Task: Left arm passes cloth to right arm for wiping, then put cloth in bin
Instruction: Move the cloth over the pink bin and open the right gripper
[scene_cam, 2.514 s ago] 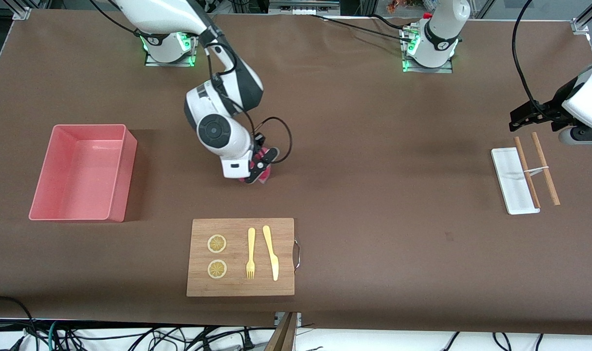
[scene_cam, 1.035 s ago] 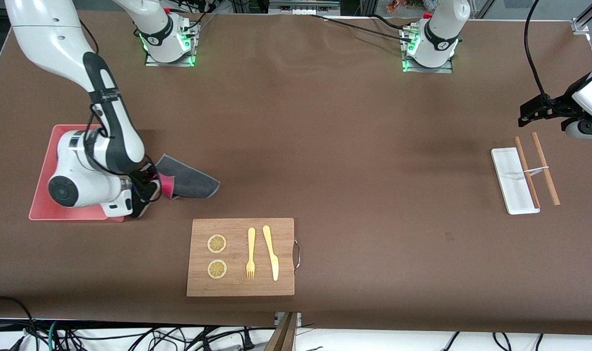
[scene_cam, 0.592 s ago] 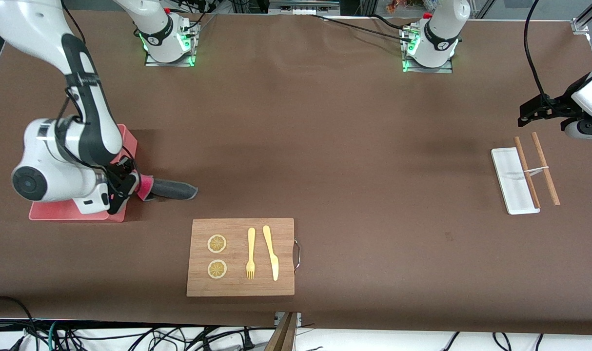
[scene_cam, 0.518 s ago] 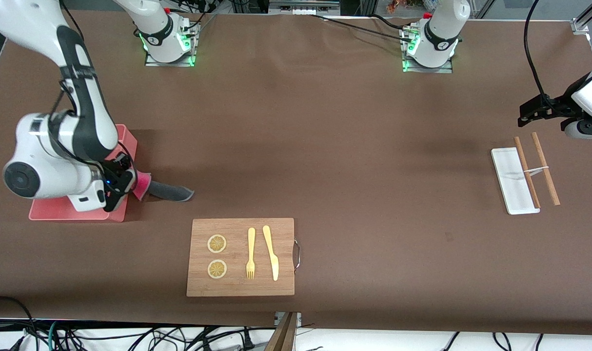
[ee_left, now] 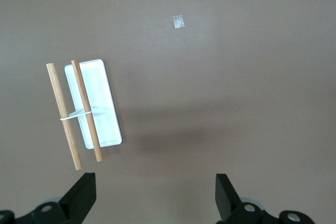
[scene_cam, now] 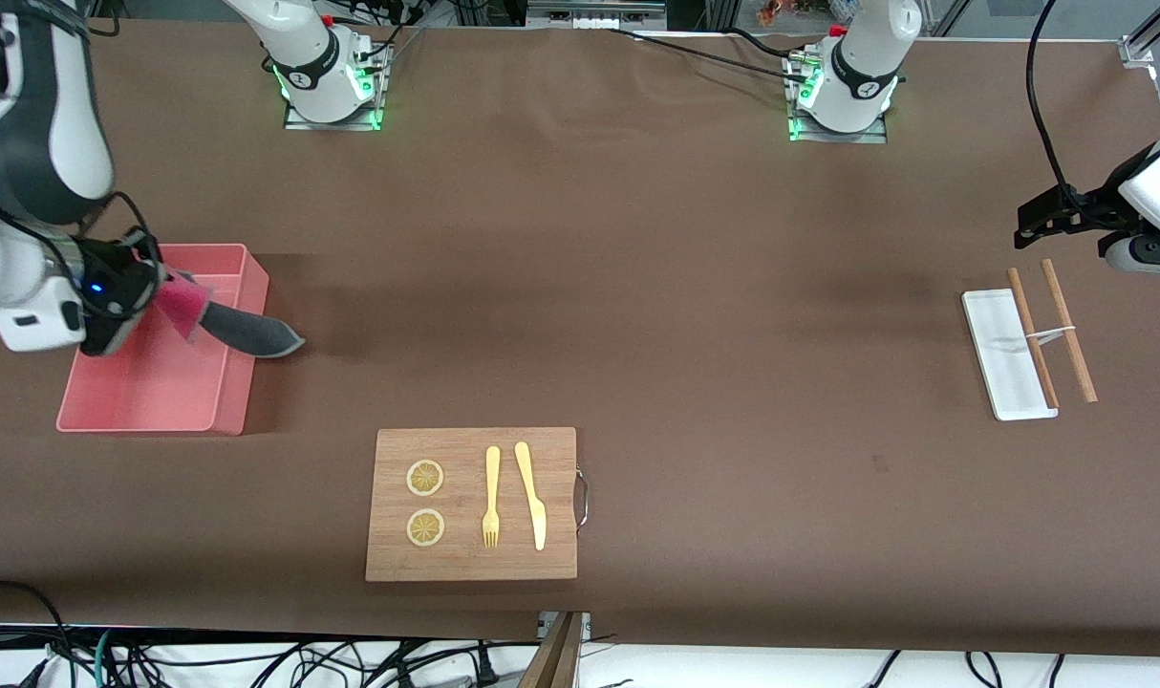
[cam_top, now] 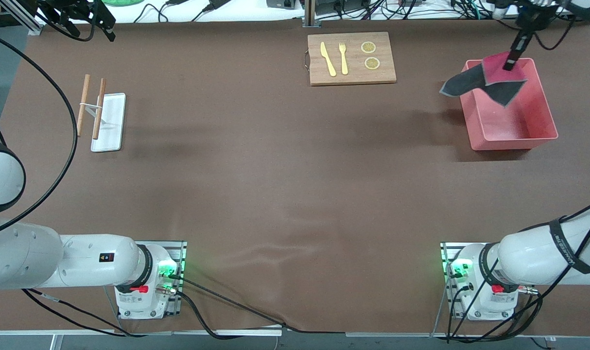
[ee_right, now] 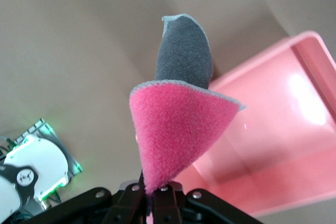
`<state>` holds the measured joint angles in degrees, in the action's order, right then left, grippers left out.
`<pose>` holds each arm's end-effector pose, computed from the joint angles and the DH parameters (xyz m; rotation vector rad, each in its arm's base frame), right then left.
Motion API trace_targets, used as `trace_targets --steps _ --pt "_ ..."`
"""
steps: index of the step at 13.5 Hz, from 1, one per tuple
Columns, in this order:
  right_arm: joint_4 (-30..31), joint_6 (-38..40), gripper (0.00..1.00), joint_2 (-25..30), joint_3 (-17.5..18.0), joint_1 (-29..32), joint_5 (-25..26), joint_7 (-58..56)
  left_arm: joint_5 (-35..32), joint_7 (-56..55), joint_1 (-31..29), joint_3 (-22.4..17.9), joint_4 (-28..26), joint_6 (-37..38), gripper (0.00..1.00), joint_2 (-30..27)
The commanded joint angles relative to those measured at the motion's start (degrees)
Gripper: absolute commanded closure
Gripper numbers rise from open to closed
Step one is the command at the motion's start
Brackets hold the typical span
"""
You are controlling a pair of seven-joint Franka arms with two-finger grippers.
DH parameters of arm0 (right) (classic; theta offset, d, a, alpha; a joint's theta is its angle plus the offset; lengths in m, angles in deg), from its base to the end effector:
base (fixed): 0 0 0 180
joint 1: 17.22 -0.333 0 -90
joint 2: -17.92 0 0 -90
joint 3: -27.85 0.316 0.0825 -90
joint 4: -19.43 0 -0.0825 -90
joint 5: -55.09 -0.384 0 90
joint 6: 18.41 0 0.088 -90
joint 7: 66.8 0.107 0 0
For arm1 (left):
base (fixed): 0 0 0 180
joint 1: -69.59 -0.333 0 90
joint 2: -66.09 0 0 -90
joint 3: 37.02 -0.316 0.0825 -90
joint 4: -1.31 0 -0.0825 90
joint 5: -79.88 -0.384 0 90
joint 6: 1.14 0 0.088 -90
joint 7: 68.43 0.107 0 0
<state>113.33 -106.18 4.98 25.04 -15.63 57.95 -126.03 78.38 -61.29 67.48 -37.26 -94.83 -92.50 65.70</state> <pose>0.5888 -0.0487 0.4607 -2.6423 -1.3803 0.4735 0.5497 0.0253 0.5798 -3.1167 0.1329 0.1225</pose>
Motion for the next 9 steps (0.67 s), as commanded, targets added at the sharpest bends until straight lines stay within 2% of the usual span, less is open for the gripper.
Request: trace_targets --steps 1,3,6,9 --pt "2.1 0.7 1.0 3.1 1.0 2.8 3.0 -1.1 -0.7 1.2 -0.4 0.2 -0.4 0.1 0.0 -0.6" --pt "2.6 0.0 1.0 3.5 0.2 3.8 3.6 -0.3 -0.8 1.2 -0.4 0.2 -0.4 0.0 0.0 -0.4" --pt "5.0 -2.5 1.0 3.8 -1.1 3.8 3.7 8.8 -1.1 1.2 -0.4 0.2 -0.4 -0.4 0.0 0.0" --pt "8.6 -5.6 1.0 5.5 -1.1 3.7 3.7 26.8 -1.0 0.5 -0.4 0.2 -0.1 -0.4 0.0 0.0"
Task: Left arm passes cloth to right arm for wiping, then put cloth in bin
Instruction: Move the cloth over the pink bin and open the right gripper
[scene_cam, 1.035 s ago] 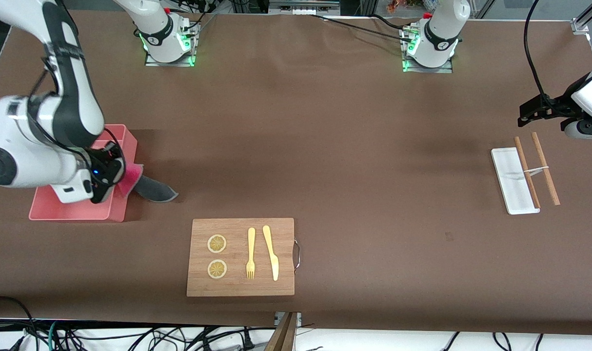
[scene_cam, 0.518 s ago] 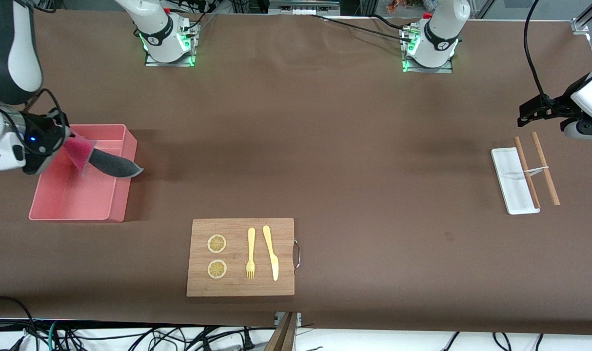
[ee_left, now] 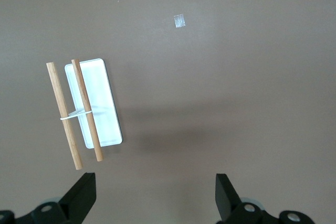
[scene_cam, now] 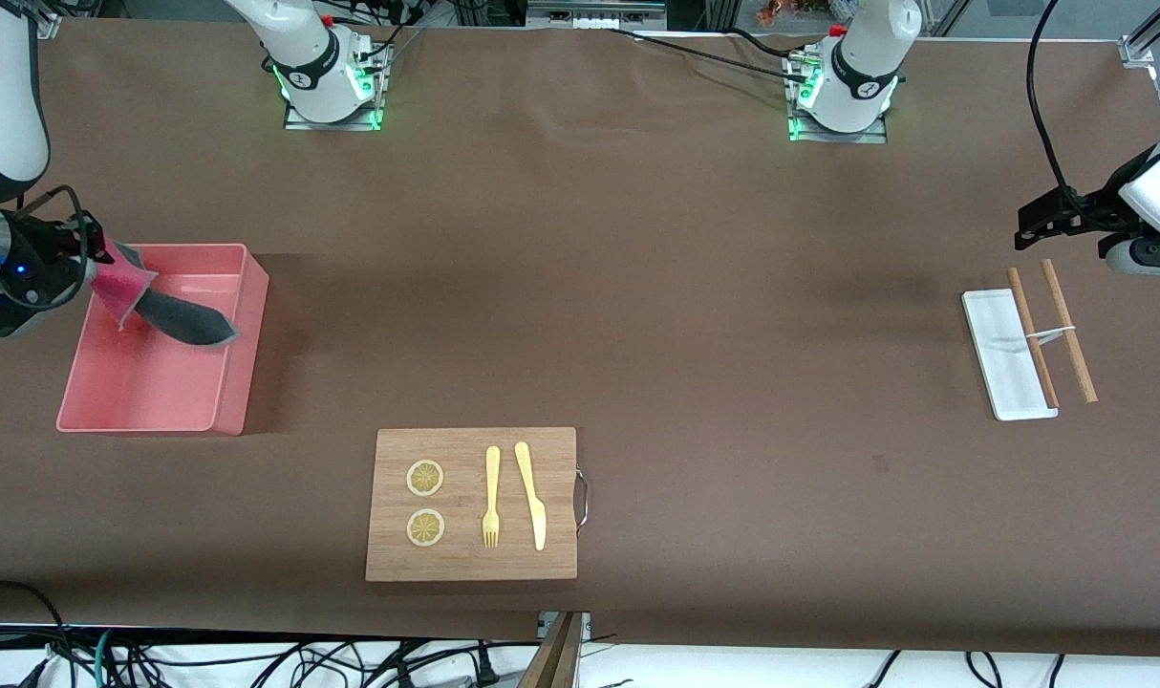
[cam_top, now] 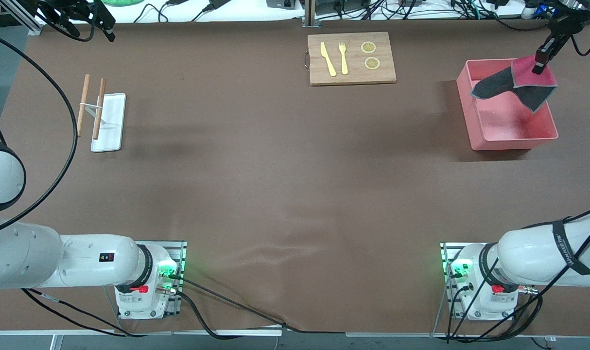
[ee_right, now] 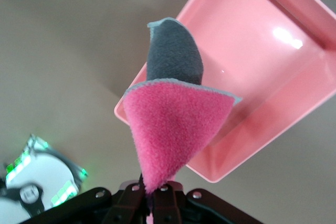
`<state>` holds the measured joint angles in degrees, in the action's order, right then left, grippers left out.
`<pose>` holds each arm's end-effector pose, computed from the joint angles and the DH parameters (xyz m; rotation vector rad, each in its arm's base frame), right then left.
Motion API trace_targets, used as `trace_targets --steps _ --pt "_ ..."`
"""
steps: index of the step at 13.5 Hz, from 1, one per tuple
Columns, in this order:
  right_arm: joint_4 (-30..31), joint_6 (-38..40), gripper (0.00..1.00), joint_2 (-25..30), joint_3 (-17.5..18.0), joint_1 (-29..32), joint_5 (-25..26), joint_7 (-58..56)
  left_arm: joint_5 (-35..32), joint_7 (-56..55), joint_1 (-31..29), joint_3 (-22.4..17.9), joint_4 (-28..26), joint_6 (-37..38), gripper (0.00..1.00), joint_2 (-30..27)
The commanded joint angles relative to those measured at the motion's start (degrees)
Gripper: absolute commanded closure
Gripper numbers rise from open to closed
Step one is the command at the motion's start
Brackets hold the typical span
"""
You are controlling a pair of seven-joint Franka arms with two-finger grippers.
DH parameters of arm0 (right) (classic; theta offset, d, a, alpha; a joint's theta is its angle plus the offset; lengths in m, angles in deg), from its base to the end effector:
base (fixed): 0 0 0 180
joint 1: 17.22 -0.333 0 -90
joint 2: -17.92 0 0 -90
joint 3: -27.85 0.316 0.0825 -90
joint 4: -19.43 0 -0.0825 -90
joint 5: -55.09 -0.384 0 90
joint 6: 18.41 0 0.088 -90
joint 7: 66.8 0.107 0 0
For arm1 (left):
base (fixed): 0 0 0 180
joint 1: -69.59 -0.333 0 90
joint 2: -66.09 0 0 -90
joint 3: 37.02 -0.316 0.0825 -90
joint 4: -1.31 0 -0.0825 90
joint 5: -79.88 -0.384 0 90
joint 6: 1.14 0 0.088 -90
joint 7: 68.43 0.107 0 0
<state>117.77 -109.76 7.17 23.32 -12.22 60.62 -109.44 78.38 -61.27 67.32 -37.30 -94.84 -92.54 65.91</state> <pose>0.5719 -0.1037 0.4526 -2.9295 -0.8970 0.5037 0.5505 0.0273 0.5777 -3.1171 0.1281 0.1275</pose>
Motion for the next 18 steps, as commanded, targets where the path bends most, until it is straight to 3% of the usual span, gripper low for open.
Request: trace_targets --steps 1,6,12,14,15,16,18 --pt "5.0 -2.5 1.0 3.3 0.7 0.3 1.1 16.3 -1.1 0.5 -0.2 0.2 0.2 -0.4 0.0 0.0" --pt "11.6 -7.4 1.0 5.6 0.7 0.3 0.8 39.0 -1.1 0.4 -0.2 0.0 1.1 -0.4 0.0 2.4" --pt "16.0 -11.7 1.0 5.6 0.6 0.4 0.3 41.2 -0.7 0.6 -0.2 0.3 2.9 0.2 0.0 2.9" --pt "15.9 -11.7 0.69 5.6 0.6 0.3 0.1 41.2 -0.4 0.6 -0.2 0.4 2.8 0.3 0.0 2.9" --pt "15.6 -11.7 0.43 5.7 0.6 0.4 -0.2 41.0 -0.3 0.6 -0.1 0.4 2.6 0.3 0.0 3.0" --pt "15.6 -11.7 0.03 5.8 0.6 0.4 -1.7 40.8 -0.3 0.7 -0.1 0.4 2.5 0.3 0.0 3.0" --pt "14.9 -11.7 0.0 6.1 0.5 0.3 -3.2 40.7 -0.2 0.6 -0.1 0.5 2.3 1.2 0.0 2.9"
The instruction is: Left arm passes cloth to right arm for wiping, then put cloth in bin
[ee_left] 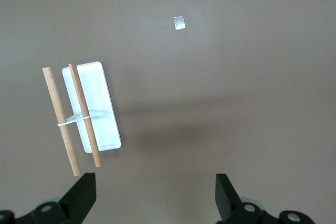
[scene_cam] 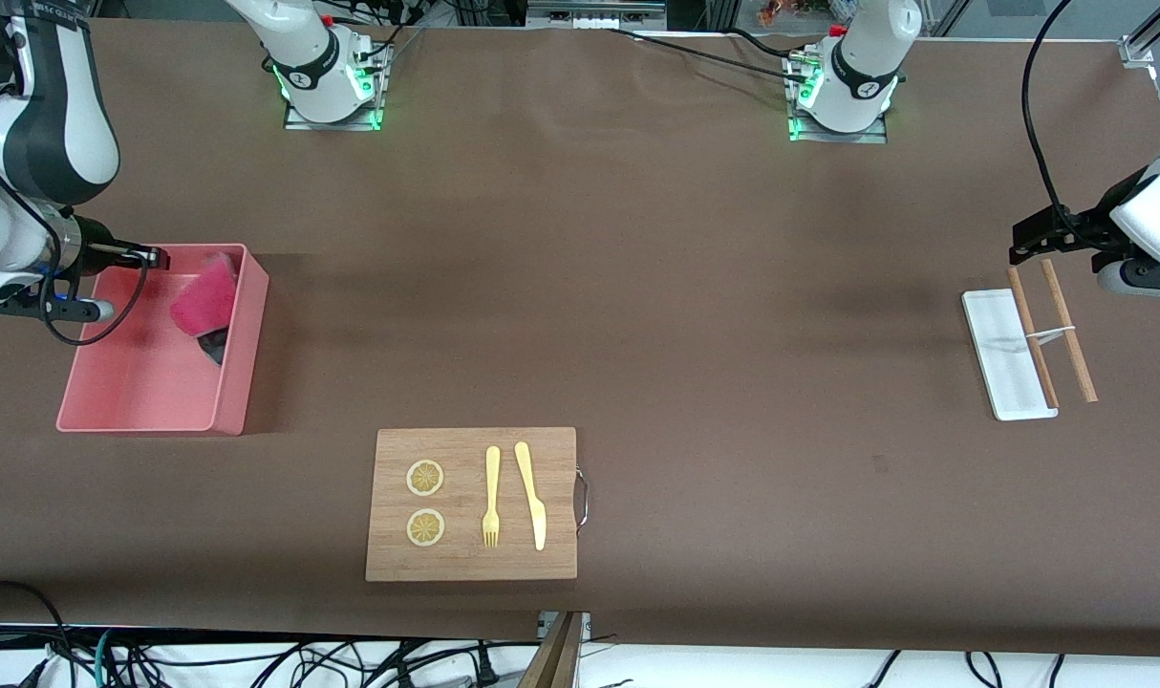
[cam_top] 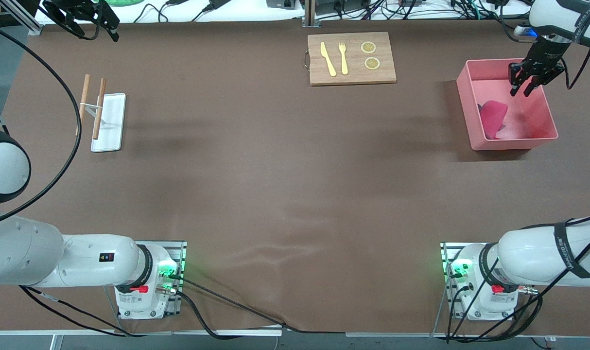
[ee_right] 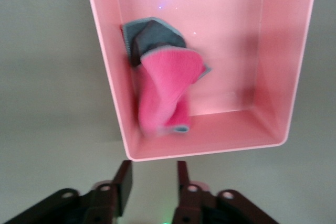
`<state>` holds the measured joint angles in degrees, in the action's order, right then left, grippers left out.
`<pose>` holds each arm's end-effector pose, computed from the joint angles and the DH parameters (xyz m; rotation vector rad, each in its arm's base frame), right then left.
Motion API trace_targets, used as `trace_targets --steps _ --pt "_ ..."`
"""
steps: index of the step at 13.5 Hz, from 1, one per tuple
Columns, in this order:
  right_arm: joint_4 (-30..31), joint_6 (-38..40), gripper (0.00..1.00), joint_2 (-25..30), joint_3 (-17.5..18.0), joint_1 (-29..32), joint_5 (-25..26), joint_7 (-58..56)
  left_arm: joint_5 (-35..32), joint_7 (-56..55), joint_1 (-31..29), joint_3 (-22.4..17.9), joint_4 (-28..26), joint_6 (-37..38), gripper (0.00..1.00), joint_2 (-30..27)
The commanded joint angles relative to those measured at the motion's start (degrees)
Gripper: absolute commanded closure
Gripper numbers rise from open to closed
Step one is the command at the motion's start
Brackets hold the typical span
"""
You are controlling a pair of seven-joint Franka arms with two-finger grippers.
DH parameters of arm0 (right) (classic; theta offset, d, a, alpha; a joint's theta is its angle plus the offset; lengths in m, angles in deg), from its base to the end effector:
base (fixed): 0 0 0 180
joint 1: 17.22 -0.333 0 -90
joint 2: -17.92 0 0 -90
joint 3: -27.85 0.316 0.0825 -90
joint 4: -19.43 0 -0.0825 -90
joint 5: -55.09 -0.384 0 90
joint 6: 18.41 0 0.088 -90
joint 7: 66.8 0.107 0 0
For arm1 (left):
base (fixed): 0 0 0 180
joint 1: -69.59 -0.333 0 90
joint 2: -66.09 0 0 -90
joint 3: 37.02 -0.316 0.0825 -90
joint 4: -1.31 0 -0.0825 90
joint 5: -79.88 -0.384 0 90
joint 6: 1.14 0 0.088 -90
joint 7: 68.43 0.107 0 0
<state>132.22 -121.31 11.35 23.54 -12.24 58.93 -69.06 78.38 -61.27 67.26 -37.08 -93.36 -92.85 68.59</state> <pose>0.5394 -0.0932 0.3940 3.0627 -0.1518 -0.4520 0.5643 0.0263 0.5642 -3.1169 0.1330 0.1516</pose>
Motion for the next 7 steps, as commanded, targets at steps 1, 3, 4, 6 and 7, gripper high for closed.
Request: trace_targets --steps 1,3,4,6,7 --pt "-0.7 -0.2 0.0 1.9 -0.2 0.4 -1.6 0.1 -0.2 0.3 0.0 0.1 0.8 1.6 0.0 0.3" --pt "-2.4 -0.6 0.0 2.2 -0.4 0.3 -1.5 -0.5 -0.2 -0.5 0.3 0.2 0.5 2.1 0.0 0.2" --pt "-2.9 0.0 0.0 3.2 0.0 0.3 -1.9 -0.4 -0.1 -0.5 0.0 0.2 0.4 3.1 0.0 -0.2" --pt "-3.0 0.1 0.0 6.5 2.8 0.3 -2.3 0.0 0.8 -1.3 0.2 0.3 0.5 3.6 0.0 -0.7" --pt "-3.0 0.5 0.0 8.3 4.5 0.2 -2.4 0.3 0.8 -2.9 0.6 0.3 0.4 3.7 0.0 -0.8"
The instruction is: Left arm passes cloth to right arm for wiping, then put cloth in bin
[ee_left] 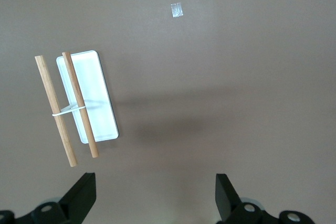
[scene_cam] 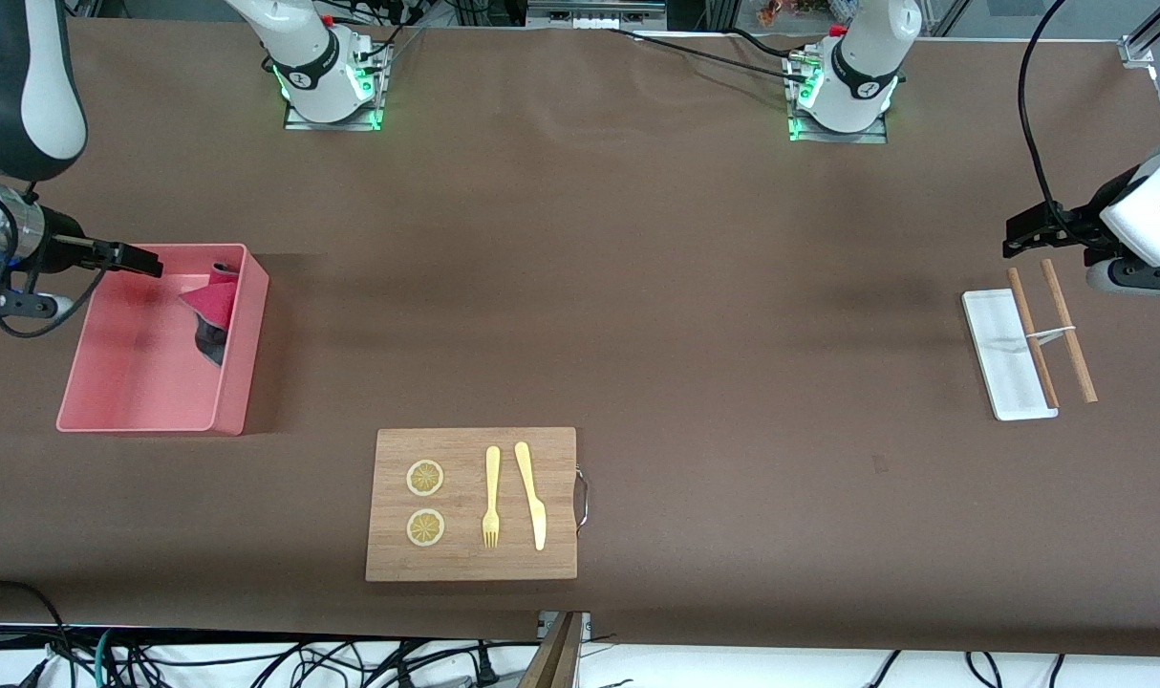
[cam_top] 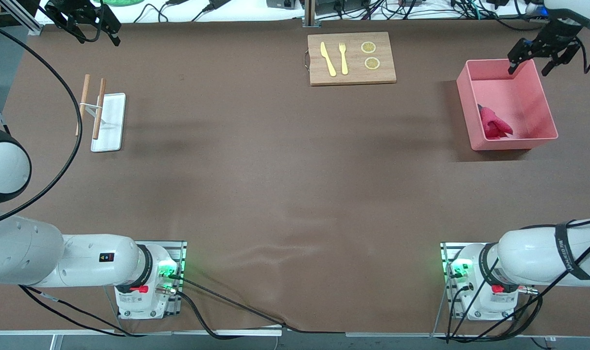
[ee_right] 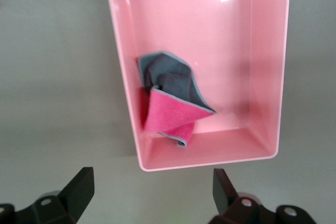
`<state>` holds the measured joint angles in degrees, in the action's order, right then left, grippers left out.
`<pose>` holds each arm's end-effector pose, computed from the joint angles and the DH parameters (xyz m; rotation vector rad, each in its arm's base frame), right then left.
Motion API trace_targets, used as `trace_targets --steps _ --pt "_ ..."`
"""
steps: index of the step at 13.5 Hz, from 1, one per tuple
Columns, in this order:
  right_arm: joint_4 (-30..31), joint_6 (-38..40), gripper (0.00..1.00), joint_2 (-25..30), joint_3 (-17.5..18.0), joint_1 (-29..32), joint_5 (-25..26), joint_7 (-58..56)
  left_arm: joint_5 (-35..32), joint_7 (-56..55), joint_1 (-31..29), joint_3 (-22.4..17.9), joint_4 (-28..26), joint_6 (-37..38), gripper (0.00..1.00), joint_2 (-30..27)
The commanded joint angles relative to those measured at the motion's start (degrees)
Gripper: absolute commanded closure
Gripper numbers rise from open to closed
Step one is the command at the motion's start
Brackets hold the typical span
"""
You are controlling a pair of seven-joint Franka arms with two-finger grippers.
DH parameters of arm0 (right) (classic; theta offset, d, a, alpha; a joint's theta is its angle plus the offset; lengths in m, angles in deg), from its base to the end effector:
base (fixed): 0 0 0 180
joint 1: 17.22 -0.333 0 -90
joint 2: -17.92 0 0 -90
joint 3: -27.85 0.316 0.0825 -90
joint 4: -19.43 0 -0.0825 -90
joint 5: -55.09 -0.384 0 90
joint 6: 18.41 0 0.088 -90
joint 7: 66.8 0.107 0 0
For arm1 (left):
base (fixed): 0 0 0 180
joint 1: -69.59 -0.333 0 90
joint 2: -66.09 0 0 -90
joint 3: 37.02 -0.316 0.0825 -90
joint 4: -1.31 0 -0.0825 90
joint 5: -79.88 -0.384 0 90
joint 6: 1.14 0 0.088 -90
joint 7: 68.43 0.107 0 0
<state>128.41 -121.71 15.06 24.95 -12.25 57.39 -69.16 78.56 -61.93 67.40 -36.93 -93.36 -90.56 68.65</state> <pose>0.5508 -0.0792 0.4594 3.1025 -0.1306 -0.2365 0.5600 0.0230 0.5606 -3.1192 0.1219 0.2152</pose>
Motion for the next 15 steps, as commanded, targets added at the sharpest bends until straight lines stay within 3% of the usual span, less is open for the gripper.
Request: trace_targets --steps 1,4,6,10,15 --pt "0.8 1.4 0.0 6.4 4.4 0.2 -0.9 1.0 0.6 -3.2 0.4 1.0 0.4 1.5 0.0 -0.7" --pt "-1.1 5.4 0.0 10.7 8.7 -0.6 -1.0 2.3 0.0 -6.7 0.4 3.7 0.0 1.5 0.0 -0.5" --pt "-6.5 9.3 0.0 10.5 10.0 -2.9 -1.2 4.0 0.0 -6.8 0.4 4.2 0.1 1.9 0.0 -0.6" --pt "-11.1 10.7 0.0 7.4 9.8 -4.4 -1.1 4.0 0.3 -7.0 0.4 4.7 0.3 1.6 0.0 -0.7" --pt "-11.0 10.9 0.0 6.2 7.8 -4.4 -3.8 3.3 0.6 -6.9 0.4 4.7 0.2 1.6 0.0 -0.8"
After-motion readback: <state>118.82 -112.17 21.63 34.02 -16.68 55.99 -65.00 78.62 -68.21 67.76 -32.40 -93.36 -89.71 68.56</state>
